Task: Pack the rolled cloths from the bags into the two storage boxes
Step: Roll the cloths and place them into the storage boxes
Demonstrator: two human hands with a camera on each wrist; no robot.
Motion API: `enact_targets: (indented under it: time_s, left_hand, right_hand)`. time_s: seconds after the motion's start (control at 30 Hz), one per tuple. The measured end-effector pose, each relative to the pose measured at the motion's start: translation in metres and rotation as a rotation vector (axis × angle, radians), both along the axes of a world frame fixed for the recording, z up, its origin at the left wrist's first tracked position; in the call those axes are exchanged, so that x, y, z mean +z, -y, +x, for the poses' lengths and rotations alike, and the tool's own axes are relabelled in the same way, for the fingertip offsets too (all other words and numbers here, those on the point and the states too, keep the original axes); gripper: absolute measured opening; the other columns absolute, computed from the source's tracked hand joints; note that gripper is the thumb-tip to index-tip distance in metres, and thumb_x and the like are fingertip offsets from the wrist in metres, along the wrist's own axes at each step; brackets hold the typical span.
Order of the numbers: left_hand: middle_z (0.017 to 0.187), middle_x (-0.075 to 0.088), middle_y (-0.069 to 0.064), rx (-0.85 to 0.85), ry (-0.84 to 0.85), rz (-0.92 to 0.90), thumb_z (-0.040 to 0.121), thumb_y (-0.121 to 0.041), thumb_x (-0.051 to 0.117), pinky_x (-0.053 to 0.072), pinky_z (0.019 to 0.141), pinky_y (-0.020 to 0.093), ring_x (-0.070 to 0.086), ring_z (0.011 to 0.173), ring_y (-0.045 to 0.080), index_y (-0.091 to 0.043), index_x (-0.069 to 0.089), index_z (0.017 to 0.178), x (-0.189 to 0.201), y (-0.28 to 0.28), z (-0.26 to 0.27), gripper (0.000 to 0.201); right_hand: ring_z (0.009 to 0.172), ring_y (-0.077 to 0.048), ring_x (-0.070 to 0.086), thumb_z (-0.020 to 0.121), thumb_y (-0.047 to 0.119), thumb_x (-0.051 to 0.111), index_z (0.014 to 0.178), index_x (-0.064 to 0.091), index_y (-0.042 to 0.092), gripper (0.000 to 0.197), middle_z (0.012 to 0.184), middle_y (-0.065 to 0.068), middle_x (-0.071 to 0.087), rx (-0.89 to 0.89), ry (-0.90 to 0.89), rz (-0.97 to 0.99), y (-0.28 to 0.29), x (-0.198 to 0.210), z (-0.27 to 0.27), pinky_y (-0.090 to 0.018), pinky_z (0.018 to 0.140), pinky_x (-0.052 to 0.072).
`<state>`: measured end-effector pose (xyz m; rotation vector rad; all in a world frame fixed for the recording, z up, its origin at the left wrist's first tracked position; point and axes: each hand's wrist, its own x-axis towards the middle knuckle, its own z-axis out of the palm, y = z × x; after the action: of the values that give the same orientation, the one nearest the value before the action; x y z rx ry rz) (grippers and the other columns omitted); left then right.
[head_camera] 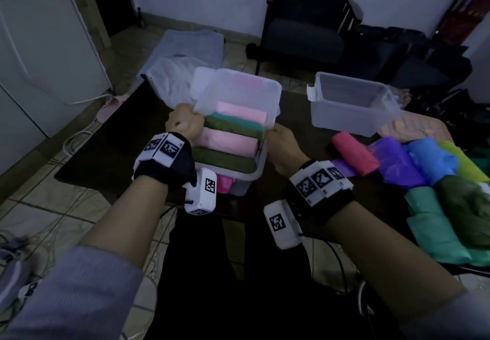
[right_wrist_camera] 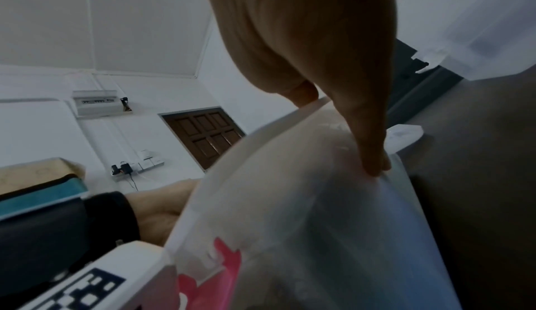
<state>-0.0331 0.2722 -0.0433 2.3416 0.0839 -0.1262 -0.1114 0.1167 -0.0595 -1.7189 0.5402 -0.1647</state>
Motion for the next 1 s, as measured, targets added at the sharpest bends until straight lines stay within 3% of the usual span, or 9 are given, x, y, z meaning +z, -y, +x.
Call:
enact_targets:
  time_s: [0.17, 0.43, 0.53, 0.6, 0.7, 0.77, 0.83, 0.93, 1.0]
  left_hand:
    - [0.132, 0.051, 0.022, -0.029, -0.048, 0.069, 0.095, -0.016, 0.043, 0.038, 0.101, 0.035, 0.049, 0.121, 0.038, 0.001, 0.055, 0.125, 0.000, 0.004, 0.009, 0.037]
    - [0.136, 0.047, 0.023, -0.086, -0.076, 0.144, 0.095, -0.018, 0.045, 0.037, 0.102, 0.037, 0.047, 0.123, 0.039, 0.001, 0.051, 0.128, -0.006, 0.005, 0.018, 0.039]
    - [0.135, 0.047, 0.025, -0.087, -0.081, 0.131, 0.094, -0.016, 0.046, 0.037, 0.102, 0.036, 0.046, 0.123, 0.040, 0.004, 0.051, 0.126, -0.003, 0.006, 0.016, 0.039]
    - [0.136, 0.046, 0.026, -0.084, -0.064, 0.123, 0.093, -0.016, 0.047, 0.036, 0.102, 0.035, 0.045, 0.124, 0.039, 0.005, 0.048, 0.128, 0.004, 0.009, 0.011, 0.041]
    - [0.143, 0.038, 0.023, -0.130, 0.075, 0.124, 0.094, -0.017, 0.048, 0.031, 0.104, 0.034, 0.037, 0.130, 0.035, 0.002, 0.036, 0.138, 0.023, 0.021, -0.013, 0.049]
    - [0.145, 0.037, 0.016, -0.223, 0.289, 0.115, 0.095, -0.017, 0.048, 0.025, 0.109, 0.033, 0.033, 0.134, 0.029, -0.004, 0.035, 0.141, 0.038, 0.037, -0.041, 0.049]
    - [0.144, 0.041, 0.006, -0.346, 0.461, 0.049, 0.096, -0.018, 0.047, 0.022, 0.109, 0.026, 0.035, 0.133, 0.019, -0.012, 0.041, 0.138, 0.048, 0.058, -0.074, 0.044]
    - [0.140, 0.045, -0.005, -0.601, 0.443, -0.064, 0.097, -0.019, 0.044, 0.019, 0.102, 0.012, 0.038, 0.130, 0.009, -0.021, 0.048, 0.133, 0.036, 0.095, -0.124, 0.036]
    - [0.147, 0.038, -0.002, -0.772, 0.299, -0.043, 0.097, -0.021, 0.046, 0.015, 0.107, 0.013, 0.031, 0.137, 0.010, -0.021, 0.046, 0.135, 0.004, 0.121, -0.146, 0.039]
  right_hand:
    - [0.105, -0.038, 0.059, 0.094, 0.005, 0.038, 0.102, 0.060, -0.005, 0.025, 0.110, -0.025, 0.062, -0.013, -0.042, 0.048, 0.005, -0.009, 0.013, -0.052, 0.093, 0.048]
    - [0.105, -0.036, 0.060, 0.096, 0.014, 0.041, 0.108, 0.061, -0.001, 0.029, 0.114, -0.023, 0.062, 0.028, -0.063, 0.049, 0.011, -0.019, 0.022, -0.053, 0.094, 0.048]
    - [0.111, -0.033, 0.057, 0.100, 0.019, 0.038, 0.119, 0.057, -0.002, 0.034, 0.121, -0.020, 0.059, 0.056, -0.072, 0.052, 0.011, -0.008, 0.011, -0.049, 0.099, 0.045]
    - [0.106, -0.027, 0.058, 0.101, 0.027, 0.036, 0.118, 0.057, 0.003, 0.036, 0.114, -0.014, 0.061, 0.067, -0.093, 0.061, 0.022, -0.005, 0.003, -0.042, 0.099, 0.045]
    - [0.088, -0.015, 0.054, 0.101, 0.029, 0.037, 0.107, 0.056, 0.012, 0.026, 0.094, -0.001, 0.055, 0.051, -0.176, -0.191, 0.059, -0.007, -0.009, -0.032, 0.088, 0.042]
    - [0.105, -0.020, 0.055, 0.099, 0.019, 0.042, 0.124, 0.055, 0.005, 0.032, 0.108, -0.006, 0.058, 0.018, -0.234, -0.431, 0.092, -0.011, -0.019, -0.032, 0.093, 0.041]
    - [0.119, -0.028, 0.052, 0.096, 0.011, 0.043, 0.126, 0.056, 0.004, 0.033, 0.125, -0.015, 0.057, -0.014, -0.301, -0.617, 0.126, -0.016, -0.025, -0.033, 0.099, 0.038]
    - [0.112, -0.033, 0.055, 0.092, 0.013, 0.047, 0.109, 0.064, 0.014, 0.024, 0.122, -0.016, 0.059, -0.130, -0.366, -0.741, 0.169, -0.019, -0.032, -0.042, 0.095, 0.043]
    - [0.113, -0.036, 0.053, 0.091, 0.013, 0.048, 0.115, 0.059, 0.006, 0.027, 0.122, -0.019, 0.057, -0.227, -0.406, -0.842, 0.191, -0.021, -0.037, -0.043, 0.093, 0.043]
